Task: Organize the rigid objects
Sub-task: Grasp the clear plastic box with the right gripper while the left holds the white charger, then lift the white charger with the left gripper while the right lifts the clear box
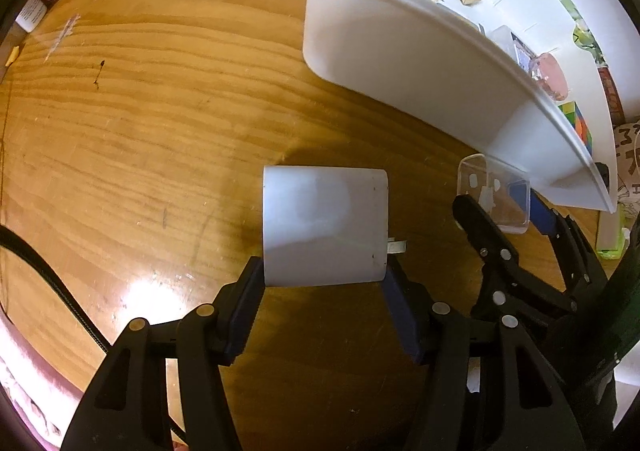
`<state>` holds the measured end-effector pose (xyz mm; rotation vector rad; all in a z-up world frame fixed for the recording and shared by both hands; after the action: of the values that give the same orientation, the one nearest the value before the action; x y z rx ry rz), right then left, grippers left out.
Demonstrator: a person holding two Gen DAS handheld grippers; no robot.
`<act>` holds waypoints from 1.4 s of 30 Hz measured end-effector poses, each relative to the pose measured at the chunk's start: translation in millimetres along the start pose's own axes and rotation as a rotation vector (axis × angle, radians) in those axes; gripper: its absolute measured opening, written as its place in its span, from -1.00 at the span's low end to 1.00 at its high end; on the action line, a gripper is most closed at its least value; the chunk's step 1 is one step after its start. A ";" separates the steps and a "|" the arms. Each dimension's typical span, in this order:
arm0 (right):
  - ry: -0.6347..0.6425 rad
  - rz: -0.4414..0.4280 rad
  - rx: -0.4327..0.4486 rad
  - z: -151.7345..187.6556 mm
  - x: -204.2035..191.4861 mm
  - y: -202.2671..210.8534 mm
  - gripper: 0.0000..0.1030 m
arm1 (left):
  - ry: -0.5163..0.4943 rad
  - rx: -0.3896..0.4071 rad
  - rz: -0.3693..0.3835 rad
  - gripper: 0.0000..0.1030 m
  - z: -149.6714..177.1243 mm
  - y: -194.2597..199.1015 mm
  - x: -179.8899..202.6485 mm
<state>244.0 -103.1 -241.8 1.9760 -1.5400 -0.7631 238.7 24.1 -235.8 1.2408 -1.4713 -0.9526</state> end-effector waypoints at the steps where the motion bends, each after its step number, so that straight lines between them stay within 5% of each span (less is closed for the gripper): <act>1: -0.006 -0.002 -0.002 0.4 0.7 0.7 0.40 | 0.002 -0.002 -0.004 0.20 2.5 -0.5 -1.9; 20: 0.004 -0.094 0.003 17.0 -22.9 43.1 0.37 | 0.102 -0.005 -0.020 0.19 58.8 25.7 -37.9; 38: 0.170 -0.028 0.164 0.7 -24.5 117.7 0.36 | 0.105 0.104 0.037 0.14 28.1 63.4 -31.3; 39: 0.172 -0.018 0.166 -0.5 -23.9 120.5 0.36 | 0.106 0.110 0.044 -0.54 25.3 66.1 -30.8; 42: 0.171 -0.004 0.179 -5.3 -22.2 129.7 0.36 | 0.129 0.167 0.118 -0.71 -0.4 100.2 -21.9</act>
<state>154.9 -109.8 -145.2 2.1126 -1.5478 -0.4577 215.7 63.7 -144.0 1.2949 -1.5277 -0.6702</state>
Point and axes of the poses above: each gripper's, at about its wrist camera, not at the fingertips, and y roughly against the way its jaws point, x to its right, z to its underside, the point moved 5 cm from there along -y, roughly the way its jaws point, and after that the axes turned 15 degrees about x, right-handed, at the moved point
